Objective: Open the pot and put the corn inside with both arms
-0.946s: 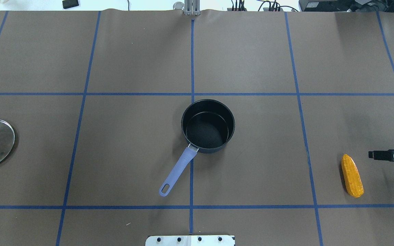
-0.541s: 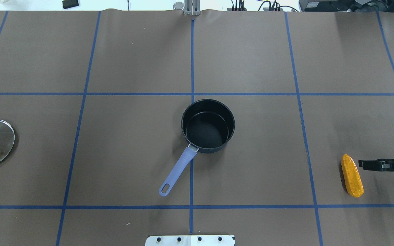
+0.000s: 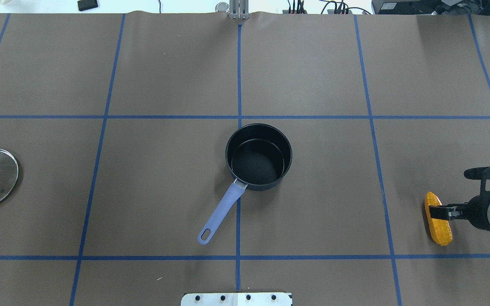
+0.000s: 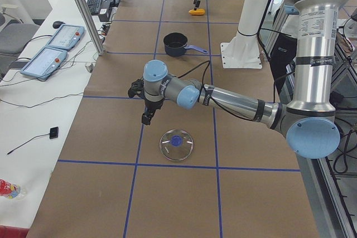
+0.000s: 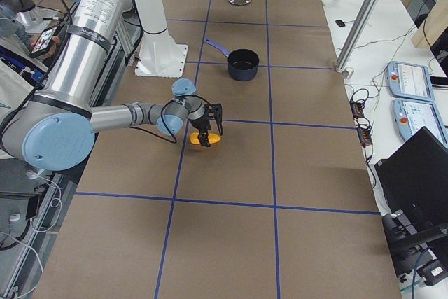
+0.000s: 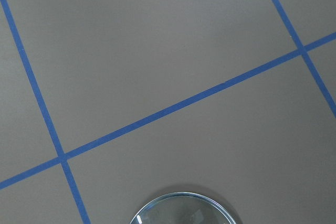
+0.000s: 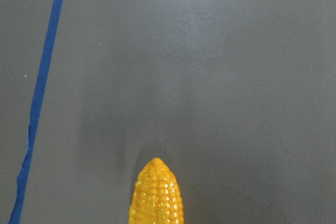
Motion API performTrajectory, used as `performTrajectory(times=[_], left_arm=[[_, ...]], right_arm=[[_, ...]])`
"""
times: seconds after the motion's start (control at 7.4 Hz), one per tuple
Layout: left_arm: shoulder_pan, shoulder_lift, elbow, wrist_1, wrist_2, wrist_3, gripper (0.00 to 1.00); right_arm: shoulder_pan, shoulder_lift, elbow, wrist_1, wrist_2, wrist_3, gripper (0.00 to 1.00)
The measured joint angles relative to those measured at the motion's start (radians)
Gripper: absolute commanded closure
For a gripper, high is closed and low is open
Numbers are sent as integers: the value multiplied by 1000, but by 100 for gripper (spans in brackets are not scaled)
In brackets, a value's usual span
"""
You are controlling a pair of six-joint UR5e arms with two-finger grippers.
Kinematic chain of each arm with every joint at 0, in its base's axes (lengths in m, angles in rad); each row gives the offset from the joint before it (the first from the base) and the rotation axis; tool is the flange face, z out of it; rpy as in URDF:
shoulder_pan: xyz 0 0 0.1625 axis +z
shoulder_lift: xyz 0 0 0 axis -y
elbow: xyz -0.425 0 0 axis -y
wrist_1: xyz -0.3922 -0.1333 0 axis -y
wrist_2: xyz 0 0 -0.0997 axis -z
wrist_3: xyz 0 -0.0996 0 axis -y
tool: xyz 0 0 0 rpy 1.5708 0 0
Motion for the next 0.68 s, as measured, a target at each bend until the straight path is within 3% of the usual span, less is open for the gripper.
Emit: performTrajectory(times=[0.14,0.41,0.68], left_arm=[[0,0,0,0,2,0,2],[0,0,-2,0,4,0,2],[1,0,-3,0,5,-1,2]], right_arm=[[-24,13,-9,-5,-20,10,31],[-46,22,-18,-6,-33,15,100],[-54,25,-24,-6,-34,16,100]])
